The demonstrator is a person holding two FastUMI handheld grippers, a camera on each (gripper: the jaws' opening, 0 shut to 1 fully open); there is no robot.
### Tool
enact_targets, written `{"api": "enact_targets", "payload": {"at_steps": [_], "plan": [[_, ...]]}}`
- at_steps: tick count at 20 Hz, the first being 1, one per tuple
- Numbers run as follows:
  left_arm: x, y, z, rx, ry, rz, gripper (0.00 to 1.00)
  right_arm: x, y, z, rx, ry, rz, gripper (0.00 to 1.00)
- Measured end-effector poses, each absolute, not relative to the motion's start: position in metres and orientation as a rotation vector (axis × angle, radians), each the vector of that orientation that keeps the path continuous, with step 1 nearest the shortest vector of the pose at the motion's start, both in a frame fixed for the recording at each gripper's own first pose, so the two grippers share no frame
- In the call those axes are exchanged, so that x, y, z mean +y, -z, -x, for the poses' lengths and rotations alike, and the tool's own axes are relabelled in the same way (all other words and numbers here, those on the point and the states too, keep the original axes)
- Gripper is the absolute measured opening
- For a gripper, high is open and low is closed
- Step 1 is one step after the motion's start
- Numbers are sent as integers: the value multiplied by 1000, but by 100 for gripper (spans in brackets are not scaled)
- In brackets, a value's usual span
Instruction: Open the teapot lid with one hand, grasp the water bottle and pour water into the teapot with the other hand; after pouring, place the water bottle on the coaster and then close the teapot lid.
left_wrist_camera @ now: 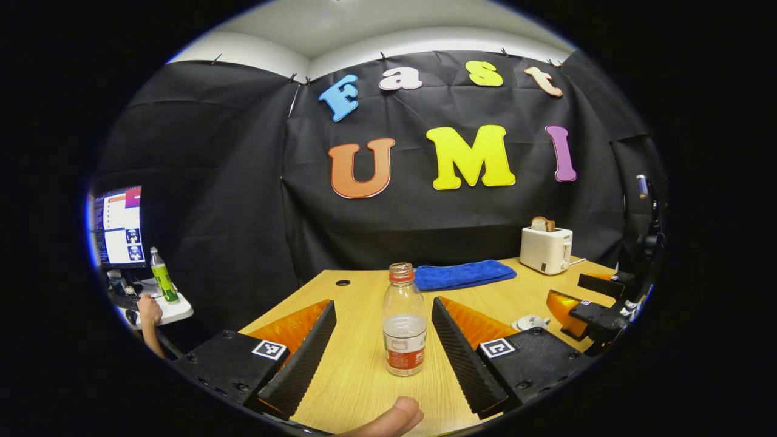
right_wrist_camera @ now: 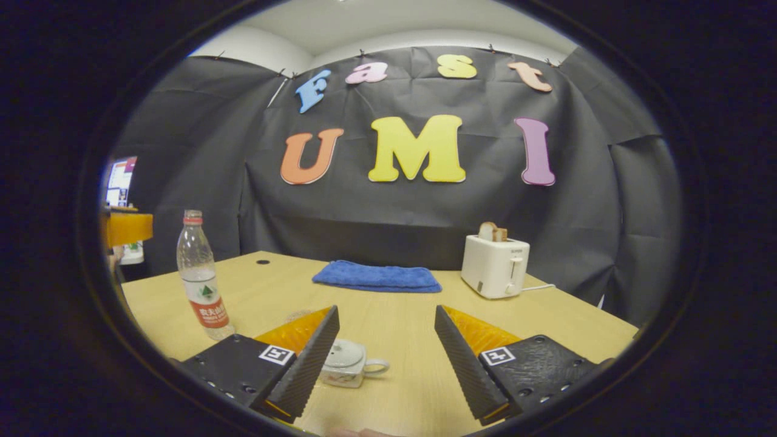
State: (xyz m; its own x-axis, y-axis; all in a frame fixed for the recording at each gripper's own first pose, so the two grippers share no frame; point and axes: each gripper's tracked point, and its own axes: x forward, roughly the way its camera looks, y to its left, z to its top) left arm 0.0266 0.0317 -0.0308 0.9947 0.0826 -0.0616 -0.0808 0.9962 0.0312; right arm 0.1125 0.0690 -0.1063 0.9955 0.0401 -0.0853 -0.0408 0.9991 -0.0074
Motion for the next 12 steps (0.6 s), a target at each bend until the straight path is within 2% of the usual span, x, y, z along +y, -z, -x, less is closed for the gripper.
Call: {"api": "enact_targets", "payload": {"at_steps": [1,2,3,5,8,9,10,11,12], "plan": [[35,34,-28,71,-90,-37,99,78,114,-120,104,-56,8,95],[38,38,-29,83,-97,-33,99,84,122,-124,126,-69,-2,98],[41,42,-31,96,-101,-22,99,89,127,-127,142,-80,-14,95],[47,46,-32,111,-113,0,99,94,132,-132,158,-68,-7,87],[53,49,-34,121,-124,15,99,100,144,-140,195,-70,-18,70],[54,48,-34,116,-123,13,100,100,145,-140,195,-69,-22,69],[54,47,-35,111,-122,11,99,101,144,-139,187,-72,-24,56],[52,47,-34,109,-119,8,99,103,144,-140,191,-71,-19,53],[51,47,-35,107,-115,8,99,104,147,-141,193,-78,-19,36]]}}
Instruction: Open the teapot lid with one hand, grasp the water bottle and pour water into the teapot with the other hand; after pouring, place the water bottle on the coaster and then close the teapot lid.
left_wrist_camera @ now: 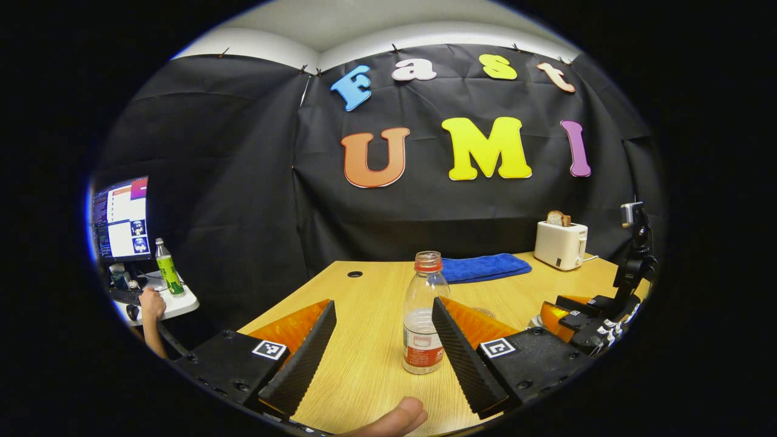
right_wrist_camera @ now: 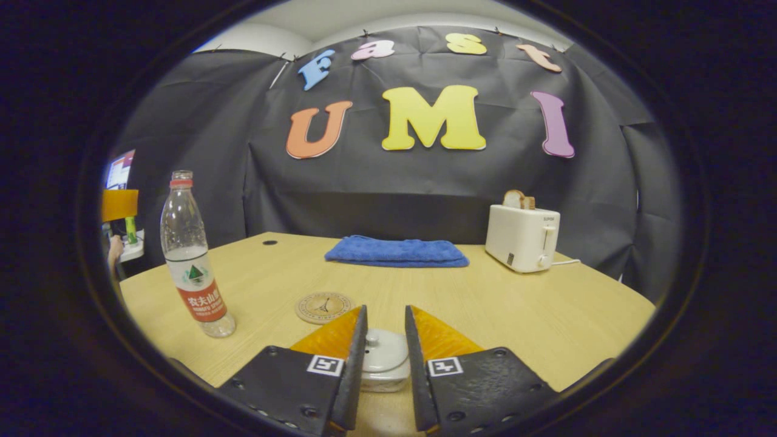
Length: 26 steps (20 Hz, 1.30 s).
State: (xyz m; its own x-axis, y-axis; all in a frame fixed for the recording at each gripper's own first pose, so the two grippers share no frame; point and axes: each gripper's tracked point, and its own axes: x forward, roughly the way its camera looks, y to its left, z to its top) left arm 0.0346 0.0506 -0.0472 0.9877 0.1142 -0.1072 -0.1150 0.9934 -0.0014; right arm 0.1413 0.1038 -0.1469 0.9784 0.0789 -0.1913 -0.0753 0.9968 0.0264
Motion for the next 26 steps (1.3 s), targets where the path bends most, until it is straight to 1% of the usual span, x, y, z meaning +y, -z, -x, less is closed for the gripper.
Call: {"api": "enact_targets", "payload": {"at_steps": [2,3,4,5,7,11,15,18,21,26], "plan": [[49,47,-35,105,-107,5,99,111,148,-141,193,-112,-27,32],[48,49,-36,106,-104,6,99,113,147,-141,190,-122,-25,26],[48,49,-37,108,-104,9,99,113,148,-142,187,-120,-10,6],[48,51,-38,111,-102,14,99,113,151,-143,192,-122,8,7],[49,55,-39,118,-101,28,99,111,148,-144,189,-108,14,1],[47,61,-45,130,-77,74,99,112,136,-141,173,-125,-5,0],[39,63,-49,118,-23,105,100,105,108,-131,114,-128,-7,0],[26,67,-53,108,25,101,99,92,87,-118,65,-98,28,0],[23,81,-60,131,22,101,100,75,68,-98,18,-64,59,0],[14,103,-79,124,39,93,100,44,45,-65,-5,-58,57,0]]}}
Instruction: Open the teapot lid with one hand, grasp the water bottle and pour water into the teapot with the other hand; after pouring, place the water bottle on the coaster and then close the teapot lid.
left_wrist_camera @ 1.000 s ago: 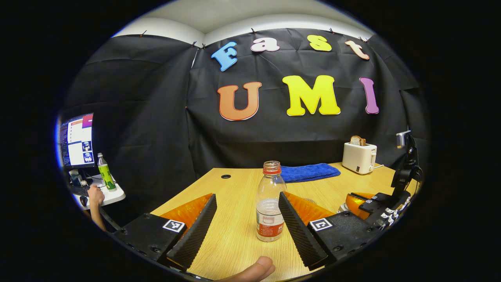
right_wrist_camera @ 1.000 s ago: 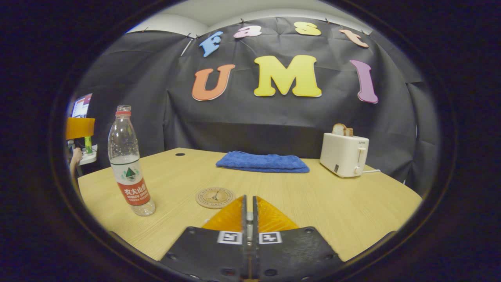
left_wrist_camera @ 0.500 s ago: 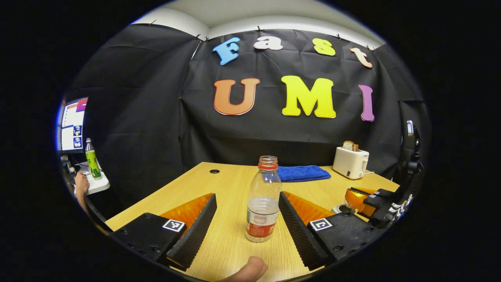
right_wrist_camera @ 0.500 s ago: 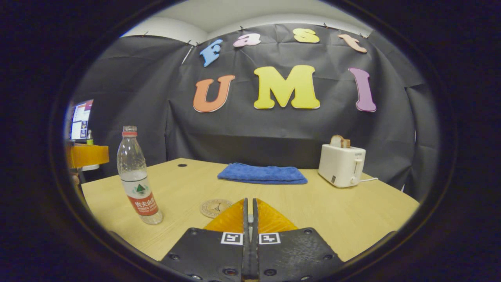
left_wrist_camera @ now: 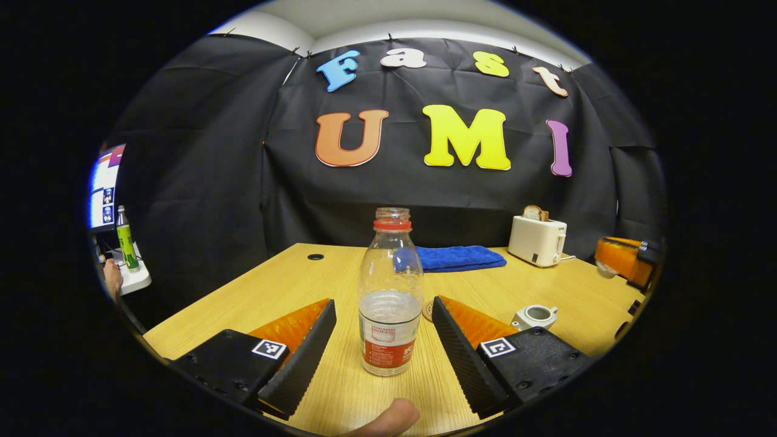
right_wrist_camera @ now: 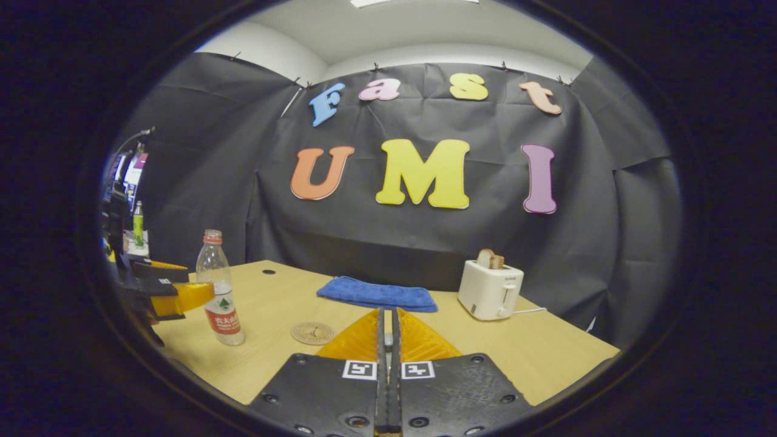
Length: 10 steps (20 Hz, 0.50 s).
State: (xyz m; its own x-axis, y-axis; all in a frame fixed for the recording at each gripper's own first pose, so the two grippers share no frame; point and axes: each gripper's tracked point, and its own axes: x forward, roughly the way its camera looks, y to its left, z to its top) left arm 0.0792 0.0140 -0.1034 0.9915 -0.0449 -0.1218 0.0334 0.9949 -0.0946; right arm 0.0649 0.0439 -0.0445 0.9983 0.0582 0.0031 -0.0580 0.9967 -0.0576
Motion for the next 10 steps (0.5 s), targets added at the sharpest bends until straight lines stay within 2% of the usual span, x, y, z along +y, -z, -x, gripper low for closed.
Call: {"api": "enact_targets", "payload": {"at_steps": [5,10], "plan": [[8,123,-102,94,64,119,100,9,22,-39,-51,-24,64,0],[14,127,-124,65,51,100,99,-11,26,-38,-45,2,63,0]]}}
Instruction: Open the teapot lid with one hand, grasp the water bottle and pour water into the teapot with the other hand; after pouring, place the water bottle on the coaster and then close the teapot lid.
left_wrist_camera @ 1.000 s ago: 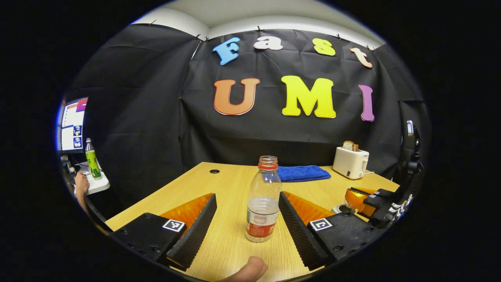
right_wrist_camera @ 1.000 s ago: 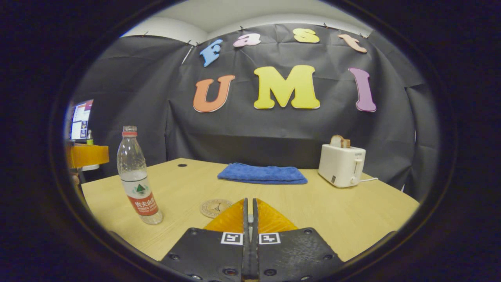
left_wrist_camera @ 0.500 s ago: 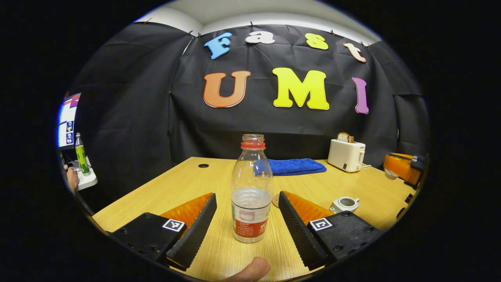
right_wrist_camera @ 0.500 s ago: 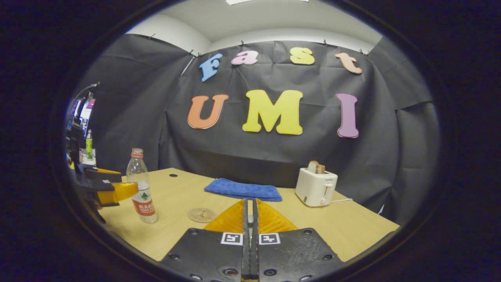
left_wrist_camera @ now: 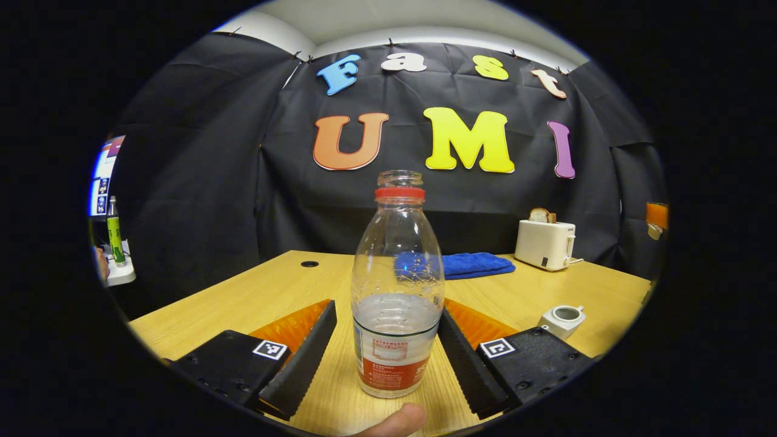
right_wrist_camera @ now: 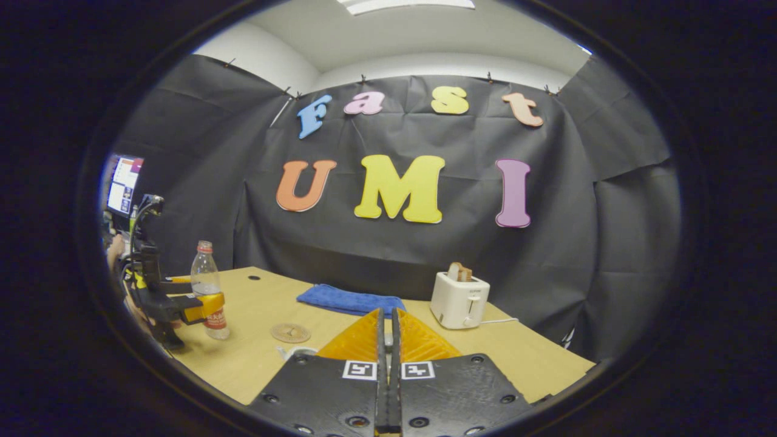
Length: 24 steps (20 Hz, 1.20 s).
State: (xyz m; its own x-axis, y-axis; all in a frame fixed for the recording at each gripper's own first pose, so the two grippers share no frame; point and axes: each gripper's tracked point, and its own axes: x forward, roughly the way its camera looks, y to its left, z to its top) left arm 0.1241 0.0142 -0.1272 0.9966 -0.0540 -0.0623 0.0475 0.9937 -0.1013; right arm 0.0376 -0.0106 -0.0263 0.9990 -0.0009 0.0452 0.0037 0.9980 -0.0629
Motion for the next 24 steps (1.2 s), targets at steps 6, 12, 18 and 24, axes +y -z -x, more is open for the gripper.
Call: {"api": "enact_targets", "payload": {"at_steps": [6,12,18,24], "plan": [[17,136,-129,139,17,44,78,-28,22,-38,-48,30,55,0],[5,119,-118,208,-3,-171,77,-40,28,-40,-9,24,39,0],[-20,103,-114,233,13,-494,76,-57,26,-41,9,33,20,0],[-41,124,-106,308,59,-801,75,-75,23,-41,10,58,-1,0]]}}
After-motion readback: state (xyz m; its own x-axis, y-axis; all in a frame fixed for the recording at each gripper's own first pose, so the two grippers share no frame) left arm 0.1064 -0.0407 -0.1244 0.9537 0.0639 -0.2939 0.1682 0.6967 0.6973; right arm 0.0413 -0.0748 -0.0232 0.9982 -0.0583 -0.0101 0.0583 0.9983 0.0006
